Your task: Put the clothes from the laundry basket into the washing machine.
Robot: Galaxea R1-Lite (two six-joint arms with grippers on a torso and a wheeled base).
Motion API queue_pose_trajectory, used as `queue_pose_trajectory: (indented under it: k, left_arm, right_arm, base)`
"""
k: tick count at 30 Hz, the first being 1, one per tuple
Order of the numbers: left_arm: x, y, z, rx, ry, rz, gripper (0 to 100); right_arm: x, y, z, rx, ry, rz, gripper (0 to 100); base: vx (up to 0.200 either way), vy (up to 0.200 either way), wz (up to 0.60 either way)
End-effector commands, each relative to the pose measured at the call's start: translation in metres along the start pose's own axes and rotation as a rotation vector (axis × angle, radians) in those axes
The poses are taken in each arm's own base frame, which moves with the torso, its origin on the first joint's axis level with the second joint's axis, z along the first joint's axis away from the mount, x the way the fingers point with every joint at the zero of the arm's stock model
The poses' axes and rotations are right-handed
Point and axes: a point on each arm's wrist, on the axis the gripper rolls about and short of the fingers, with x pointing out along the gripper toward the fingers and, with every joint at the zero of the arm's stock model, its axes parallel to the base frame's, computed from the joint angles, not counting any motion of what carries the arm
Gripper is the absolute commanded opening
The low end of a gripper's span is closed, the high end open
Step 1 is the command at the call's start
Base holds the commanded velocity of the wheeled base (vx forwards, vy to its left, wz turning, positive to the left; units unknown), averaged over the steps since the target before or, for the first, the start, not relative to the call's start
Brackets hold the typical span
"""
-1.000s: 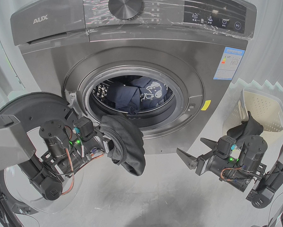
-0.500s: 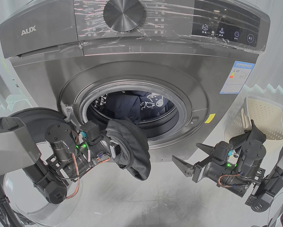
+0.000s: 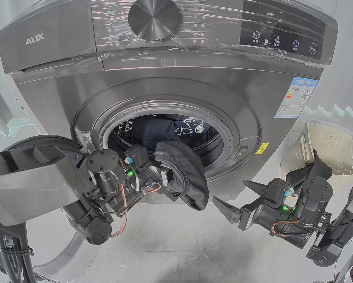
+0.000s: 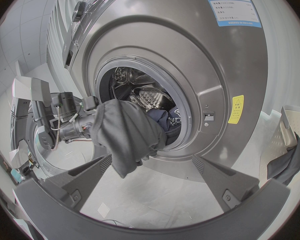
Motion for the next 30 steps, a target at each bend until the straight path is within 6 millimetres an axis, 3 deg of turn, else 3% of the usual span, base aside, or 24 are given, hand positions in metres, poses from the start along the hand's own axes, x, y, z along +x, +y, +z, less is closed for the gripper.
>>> queue_pose_trajectory:
  k: [1,8,13,19,30]
  left_arm:
    - [0.029,0.008,-0.031,-0.031,0.007,0.007,0]
    - [0.074,0.024,-0.045,-0.027,-0.053,0.028,0]
    - [0.096,0.038,-0.039,-0.029,-0.064,0.053,0]
    - [0.112,0.051,-0.023,-0.025,-0.085,0.091,0]
    - [0.124,0.055,-0.02,-0.025,-0.12,0.137,0]
  right_arm:
    - [0.0,0.004,-0.001,0.0,0.001,0.016,100]
    - [0.001,0.006,-0.003,0.0,0.01,0.022,100]
    - [0.001,0.006,-0.003,-0.001,0.013,0.02,100]
    - [0.002,0.007,-0.003,-0.003,0.009,0.025,100]
    - [0.005,0.009,-0.007,-0.009,0.022,0.034,100]
  base:
    - [0.0,0.0,0.0]
    - [0.0,0.0,0.0]
    - [0.0,0.0,0.0]
    - [0.0,0.0,0.0]
    - [0.0,0.0,0.0]
